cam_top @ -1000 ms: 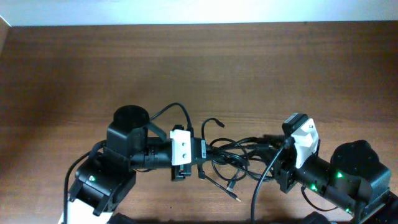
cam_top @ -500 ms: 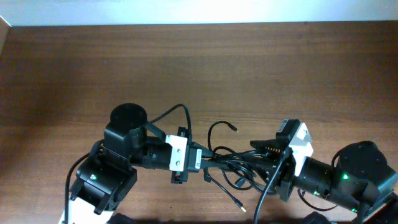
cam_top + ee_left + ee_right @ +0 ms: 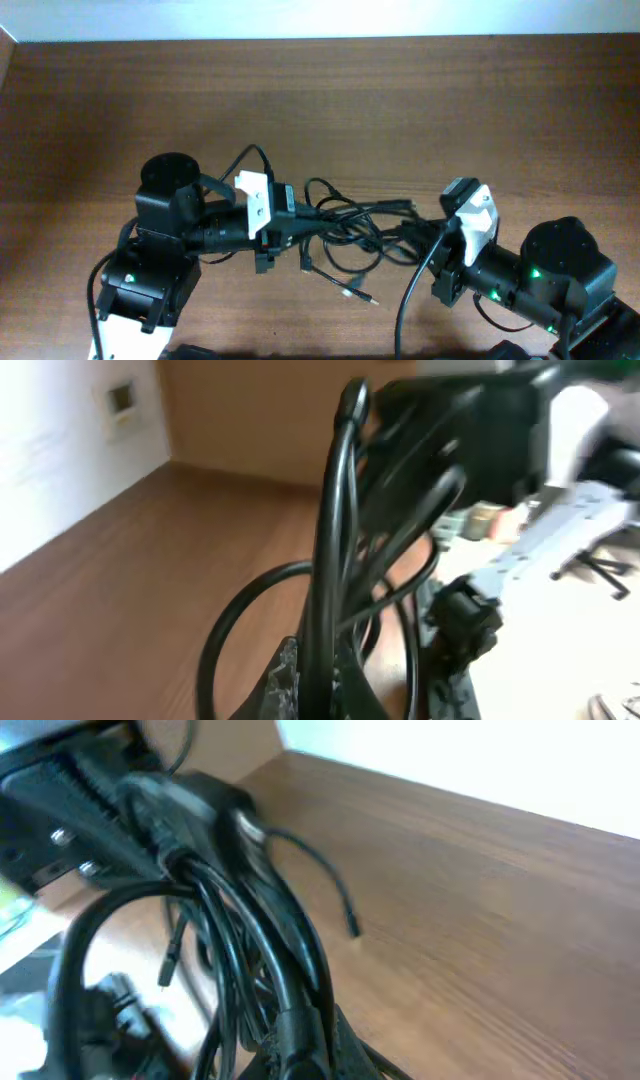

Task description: Untangle cables

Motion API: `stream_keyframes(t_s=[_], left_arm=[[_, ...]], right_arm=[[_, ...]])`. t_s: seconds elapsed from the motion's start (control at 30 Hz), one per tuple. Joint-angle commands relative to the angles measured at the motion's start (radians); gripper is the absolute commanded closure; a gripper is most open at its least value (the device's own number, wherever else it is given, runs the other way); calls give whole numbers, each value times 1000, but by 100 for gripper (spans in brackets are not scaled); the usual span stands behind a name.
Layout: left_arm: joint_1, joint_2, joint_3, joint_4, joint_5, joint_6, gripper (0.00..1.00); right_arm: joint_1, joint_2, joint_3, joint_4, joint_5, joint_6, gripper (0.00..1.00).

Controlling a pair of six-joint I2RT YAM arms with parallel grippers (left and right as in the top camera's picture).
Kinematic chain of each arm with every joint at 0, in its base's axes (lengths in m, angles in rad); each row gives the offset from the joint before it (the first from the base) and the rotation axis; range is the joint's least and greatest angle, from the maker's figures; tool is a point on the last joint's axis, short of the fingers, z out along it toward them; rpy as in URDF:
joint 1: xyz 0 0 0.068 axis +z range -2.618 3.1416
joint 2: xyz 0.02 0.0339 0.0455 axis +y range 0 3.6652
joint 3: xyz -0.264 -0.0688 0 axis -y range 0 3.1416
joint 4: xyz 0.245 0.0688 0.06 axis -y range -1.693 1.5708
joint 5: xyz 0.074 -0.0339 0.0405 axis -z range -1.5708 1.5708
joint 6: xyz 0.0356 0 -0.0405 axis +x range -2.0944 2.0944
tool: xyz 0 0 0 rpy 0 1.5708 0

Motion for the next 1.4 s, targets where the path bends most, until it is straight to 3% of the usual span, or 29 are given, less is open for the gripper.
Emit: stream_keyframes(t_s=[0.0,0.1,0.27,0.3,0.33,0.37,0.57,0.63,0.7,0.77,0.83,0.87,0.9,1.07,1.2,1.37], left_arm=[[35,-5,9,-44,-109,-14,100],[35,-5,9,-118,-271,-15,100],[35,-5,9,-207,-526,-148,100],[33,-5,9,-208,-518,-148,78],[33,-5,9,-209,-500,-148,34],[33,-5,9,-209,-463,-148,1],[33,-5,9,-209,-372,-97,1],[32,-5,9,-209,-179,90,1],[32,-5,9,-222,-76,209,1],[32,-5,9,-252,20,335,9],[33,-5,9,-269,87,388,16],[33,-5,9,-269,125,406,40],[33,-5,9,-269,158,422,48],[32,-5,9,-269,268,423,48],[-28,-5,8,-272,270,423,61],[-60,-5,8,-271,262,423,62]], right_arm=[[-20,-34,12,24,206,83,96],[-20,-34,12,34,205,87,96],[-20,-34,12,42,190,87,96],[-20,-34,12,47,170,86,96],[-20,-34,12,53,145,86,96],[-20,-34,12,56,121,78,96],[-20,-34,12,66,55,78,96],[-20,-34,12,68,35,78,96],[-20,-34,12,72,-13,75,96],[-20,-34,12,80,-127,-2,96],[-20,-34,12,87,-254,-96,96],[-20,-34,12,87,-309,-135,96],[-20,-34,12,87,-350,-166,96],[-20,-34,12,106,-400,-185,96],[-20,-34,12,154,-407,-185,96],[-20,-32,12,183,-440,-185,96]])
